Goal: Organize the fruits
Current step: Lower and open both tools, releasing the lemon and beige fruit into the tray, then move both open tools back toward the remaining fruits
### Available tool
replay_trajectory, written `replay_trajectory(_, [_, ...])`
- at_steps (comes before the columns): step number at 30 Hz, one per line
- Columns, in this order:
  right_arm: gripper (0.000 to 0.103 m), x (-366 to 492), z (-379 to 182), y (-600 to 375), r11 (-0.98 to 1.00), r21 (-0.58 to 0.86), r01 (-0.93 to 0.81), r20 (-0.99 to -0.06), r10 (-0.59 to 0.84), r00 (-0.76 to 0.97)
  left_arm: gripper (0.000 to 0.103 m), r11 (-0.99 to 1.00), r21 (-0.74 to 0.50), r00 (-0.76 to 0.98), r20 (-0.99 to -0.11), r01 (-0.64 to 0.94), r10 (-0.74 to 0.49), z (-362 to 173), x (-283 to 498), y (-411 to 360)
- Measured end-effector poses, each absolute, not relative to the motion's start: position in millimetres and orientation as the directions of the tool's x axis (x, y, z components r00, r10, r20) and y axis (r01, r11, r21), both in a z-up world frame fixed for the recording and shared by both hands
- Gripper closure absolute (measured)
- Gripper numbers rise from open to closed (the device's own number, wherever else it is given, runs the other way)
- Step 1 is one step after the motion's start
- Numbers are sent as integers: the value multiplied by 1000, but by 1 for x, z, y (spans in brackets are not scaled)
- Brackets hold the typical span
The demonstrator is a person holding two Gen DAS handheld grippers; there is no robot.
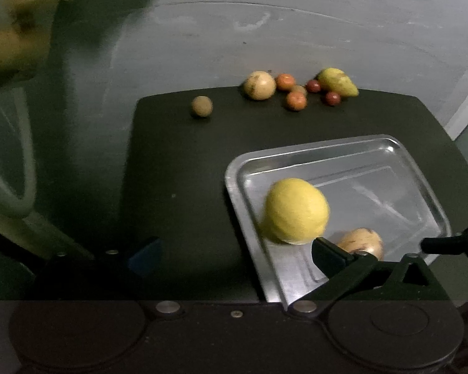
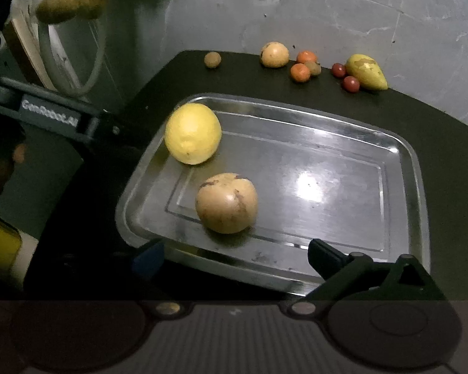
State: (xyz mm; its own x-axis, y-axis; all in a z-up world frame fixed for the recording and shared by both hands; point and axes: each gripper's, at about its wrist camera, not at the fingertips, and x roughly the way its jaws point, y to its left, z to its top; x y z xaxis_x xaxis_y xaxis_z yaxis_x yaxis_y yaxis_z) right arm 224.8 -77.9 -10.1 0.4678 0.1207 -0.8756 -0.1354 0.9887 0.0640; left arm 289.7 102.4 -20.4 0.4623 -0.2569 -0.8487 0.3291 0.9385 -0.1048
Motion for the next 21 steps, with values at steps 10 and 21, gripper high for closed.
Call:
replay_trajectory(10, [0, 231, -7, -76, 992, -33, -121, -892, 26, 452, 1, 967, -60, 479, -860, 249, -177, -28, 303, 119])
replay_trajectory(21, [0, 247, 5, -87, 996, -20, -89, -883, 25, 468, 1, 985, -1, 497, -863, 171, -87, -29, 323, 124])
